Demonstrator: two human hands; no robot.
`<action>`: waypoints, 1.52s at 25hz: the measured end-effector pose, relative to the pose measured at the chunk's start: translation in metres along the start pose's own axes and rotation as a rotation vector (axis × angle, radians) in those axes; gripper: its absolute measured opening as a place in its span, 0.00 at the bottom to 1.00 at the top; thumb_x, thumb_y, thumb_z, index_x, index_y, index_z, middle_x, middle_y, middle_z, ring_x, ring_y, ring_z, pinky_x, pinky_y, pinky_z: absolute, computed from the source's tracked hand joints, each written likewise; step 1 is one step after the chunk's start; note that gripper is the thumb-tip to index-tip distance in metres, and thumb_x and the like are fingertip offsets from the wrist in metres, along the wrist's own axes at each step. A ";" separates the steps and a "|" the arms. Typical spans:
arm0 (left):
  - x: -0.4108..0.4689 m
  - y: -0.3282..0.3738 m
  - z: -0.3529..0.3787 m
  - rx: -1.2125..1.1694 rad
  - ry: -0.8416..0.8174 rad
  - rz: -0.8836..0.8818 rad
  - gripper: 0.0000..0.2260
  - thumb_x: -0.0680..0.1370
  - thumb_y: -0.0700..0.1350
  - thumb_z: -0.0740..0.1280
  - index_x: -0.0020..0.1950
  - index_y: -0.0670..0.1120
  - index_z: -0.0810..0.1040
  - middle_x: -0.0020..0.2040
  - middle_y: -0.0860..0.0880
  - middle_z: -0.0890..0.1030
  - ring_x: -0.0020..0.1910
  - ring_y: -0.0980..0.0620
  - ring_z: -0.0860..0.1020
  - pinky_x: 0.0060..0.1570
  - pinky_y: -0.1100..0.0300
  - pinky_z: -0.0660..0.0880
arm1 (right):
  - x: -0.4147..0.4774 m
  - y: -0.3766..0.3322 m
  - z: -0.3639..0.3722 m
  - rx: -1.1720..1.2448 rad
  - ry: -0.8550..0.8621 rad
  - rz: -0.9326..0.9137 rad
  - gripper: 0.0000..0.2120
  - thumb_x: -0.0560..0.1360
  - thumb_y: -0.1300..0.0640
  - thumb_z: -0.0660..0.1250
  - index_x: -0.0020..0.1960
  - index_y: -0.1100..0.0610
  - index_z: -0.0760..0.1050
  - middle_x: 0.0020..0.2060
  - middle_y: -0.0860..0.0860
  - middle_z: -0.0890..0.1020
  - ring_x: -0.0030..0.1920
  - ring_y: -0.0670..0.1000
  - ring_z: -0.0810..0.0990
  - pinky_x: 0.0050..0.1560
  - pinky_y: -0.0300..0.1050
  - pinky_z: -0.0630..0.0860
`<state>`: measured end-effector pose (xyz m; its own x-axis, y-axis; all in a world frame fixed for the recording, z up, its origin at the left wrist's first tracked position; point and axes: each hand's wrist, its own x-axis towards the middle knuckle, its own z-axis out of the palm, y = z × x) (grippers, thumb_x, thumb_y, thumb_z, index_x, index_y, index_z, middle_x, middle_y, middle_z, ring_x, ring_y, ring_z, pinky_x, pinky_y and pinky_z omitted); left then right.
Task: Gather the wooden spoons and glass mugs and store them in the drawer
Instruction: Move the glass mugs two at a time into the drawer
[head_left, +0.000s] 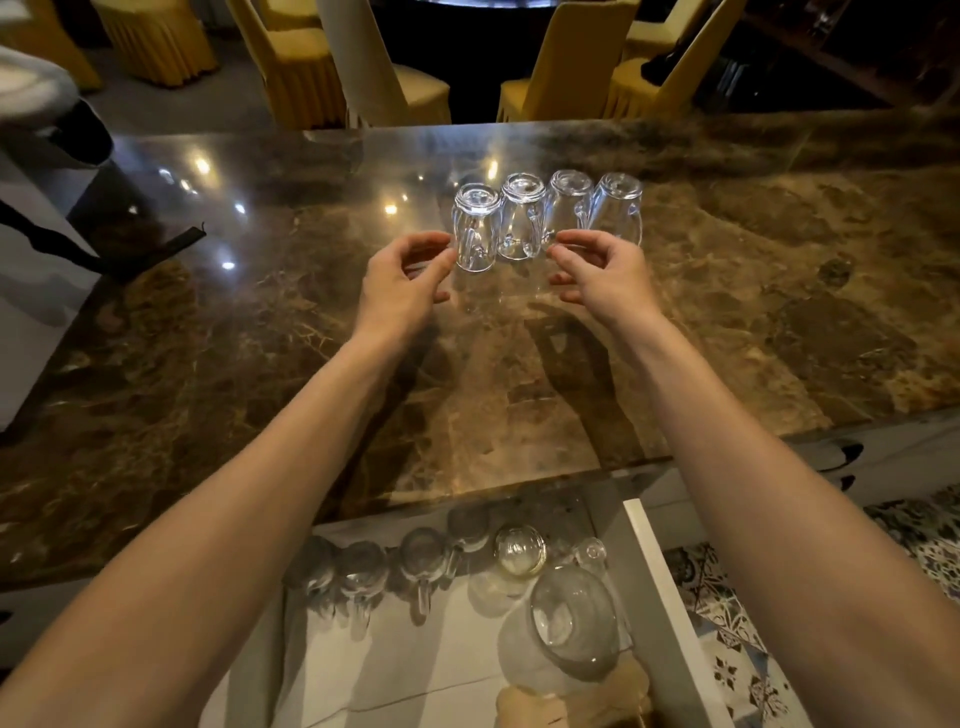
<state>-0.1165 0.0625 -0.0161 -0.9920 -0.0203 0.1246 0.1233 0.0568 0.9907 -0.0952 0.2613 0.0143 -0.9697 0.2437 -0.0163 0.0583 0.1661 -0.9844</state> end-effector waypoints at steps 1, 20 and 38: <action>0.007 -0.005 0.001 0.040 0.003 -0.008 0.07 0.75 0.44 0.69 0.52 0.52 0.79 0.48 0.53 0.81 0.45 0.61 0.80 0.37 0.66 0.77 | 0.009 0.003 0.002 -0.028 0.011 0.002 0.12 0.76 0.60 0.67 0.58 0.59 0.76 0.48 0.53 0.82 0.37 0.45 0.80 0.34 0.34 0.77; 0.039 -0.013 0.028 0.352 0.053 0.052 0.12 0.70 0.43 0.74 0.53 0.46 0.81 0.49 0.48 0.84 0.48 0.56 0.81 0.53 0.60 0.78 | 0.055 0.012 0.044 -0.573 0.227 -0.069 0.08 0.76 0.56 0.66 0.53 0.56 0.79 0.51 0.52 0.83 0.48 0.48 0.78 0.44 0.38 0.67; 0.020 -0.005 0.014 0.169 0.075 -0.039 0.13 0.70 0.39 0.74 0.55 0.44 0.82 0.47 0.50 0.84 0.47 0.58 0.82 0.50 0.57 0.80 | 0.028 0.004 0.044 -0.603 0.179 -0.131 0.05 0.76 0.57 0.67 0.43 0.56 0.80 0.35 0.48 0.79 0.37 0.47 0.77 0.34 0.37 0.67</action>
<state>-0.1372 0.0758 -0.0196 -0.9903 -0.1001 0.0962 0.0721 0.2215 0.9725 -0.1326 0.2266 0.0020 -0.9263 0.3322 0.1779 0.1159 0.7005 -0.7042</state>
